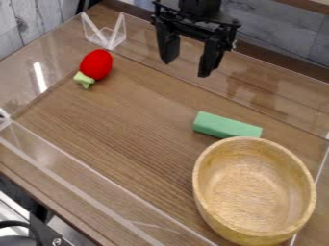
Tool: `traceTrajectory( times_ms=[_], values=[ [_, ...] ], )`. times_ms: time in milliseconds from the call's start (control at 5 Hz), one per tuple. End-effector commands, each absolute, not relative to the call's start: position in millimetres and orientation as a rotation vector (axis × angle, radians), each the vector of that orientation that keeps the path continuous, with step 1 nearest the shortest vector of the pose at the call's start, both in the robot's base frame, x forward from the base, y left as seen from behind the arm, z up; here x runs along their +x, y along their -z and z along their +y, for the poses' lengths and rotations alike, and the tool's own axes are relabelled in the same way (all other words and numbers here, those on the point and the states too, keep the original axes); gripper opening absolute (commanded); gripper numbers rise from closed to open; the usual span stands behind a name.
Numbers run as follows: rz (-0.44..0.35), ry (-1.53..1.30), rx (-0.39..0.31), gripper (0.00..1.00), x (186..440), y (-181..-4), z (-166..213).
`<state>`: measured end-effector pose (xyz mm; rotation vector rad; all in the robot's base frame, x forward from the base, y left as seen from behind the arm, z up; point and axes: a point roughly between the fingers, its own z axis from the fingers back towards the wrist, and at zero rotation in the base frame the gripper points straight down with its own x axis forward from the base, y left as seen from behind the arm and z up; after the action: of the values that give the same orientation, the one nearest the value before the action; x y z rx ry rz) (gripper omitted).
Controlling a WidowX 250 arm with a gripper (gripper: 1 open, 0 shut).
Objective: Move the red fruit to the right
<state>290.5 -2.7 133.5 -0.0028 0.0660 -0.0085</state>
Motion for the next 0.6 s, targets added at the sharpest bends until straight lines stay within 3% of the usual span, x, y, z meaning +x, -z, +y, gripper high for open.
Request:
traceTrajectory(
  times_ms=[0, 400],
  values=[
    [0.081, 0.008, -0.004, 1.00, 289, -131.8, 7],
    [0.068, -0.081, -0.003, 1.00, 301, -118.8, 54]
  ],
)
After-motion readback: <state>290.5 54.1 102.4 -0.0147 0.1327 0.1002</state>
